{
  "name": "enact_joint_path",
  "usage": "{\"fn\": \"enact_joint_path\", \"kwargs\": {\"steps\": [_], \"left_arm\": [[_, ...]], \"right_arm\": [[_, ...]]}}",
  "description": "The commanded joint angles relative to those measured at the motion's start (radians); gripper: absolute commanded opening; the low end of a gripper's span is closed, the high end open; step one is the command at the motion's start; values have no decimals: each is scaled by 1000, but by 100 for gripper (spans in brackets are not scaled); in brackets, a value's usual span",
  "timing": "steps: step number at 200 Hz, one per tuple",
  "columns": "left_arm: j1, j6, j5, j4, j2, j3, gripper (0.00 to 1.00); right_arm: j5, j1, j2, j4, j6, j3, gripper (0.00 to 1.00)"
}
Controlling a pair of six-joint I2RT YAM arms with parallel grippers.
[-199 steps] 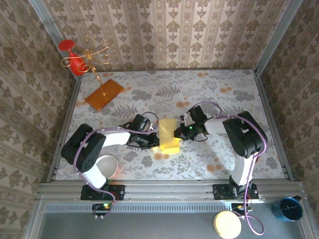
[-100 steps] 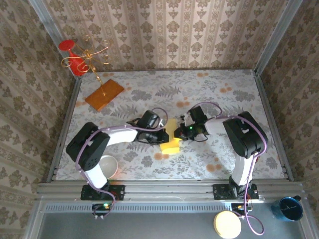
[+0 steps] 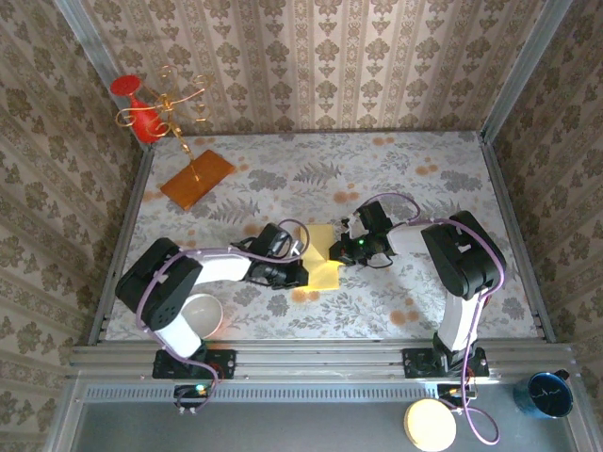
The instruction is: Fold a paper plane with a square sheet of paper (pick it up from the middle)
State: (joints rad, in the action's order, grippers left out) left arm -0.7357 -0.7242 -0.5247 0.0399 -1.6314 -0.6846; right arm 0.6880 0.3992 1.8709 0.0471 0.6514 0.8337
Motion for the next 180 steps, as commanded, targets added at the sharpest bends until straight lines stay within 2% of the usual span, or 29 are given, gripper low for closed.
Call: {"fn": "enact_joint_path", "kwargs": {"steps": [1, 37, 68, 99, 130, 180], "left_arm": [[22, 41, 43, 210, 74, 26, 9], [12, -22, 20, 102, 130, -62, 9], [-34, -36, 29, 60, 9, -141, 9], [-76, -29, 36, 103, -103, -195, 8], [-76, -29, 48, 118, -100, -113, 8], [-51, -50, 47, 42, -41, 149, 8]], "right_arm": [[-301, -39, 100, -265, 1, -94, 2], [-303, -39, 100, -262, 5, -96, 2], [-303, -40, 104, -256, 8, -99, 2], [-300, -40, 101, -254, 11, -100, 2], [-300, -42, 94, -252, 13, -102, 2], [-294, -45, 86, -258, 12, -96, 2]]}}
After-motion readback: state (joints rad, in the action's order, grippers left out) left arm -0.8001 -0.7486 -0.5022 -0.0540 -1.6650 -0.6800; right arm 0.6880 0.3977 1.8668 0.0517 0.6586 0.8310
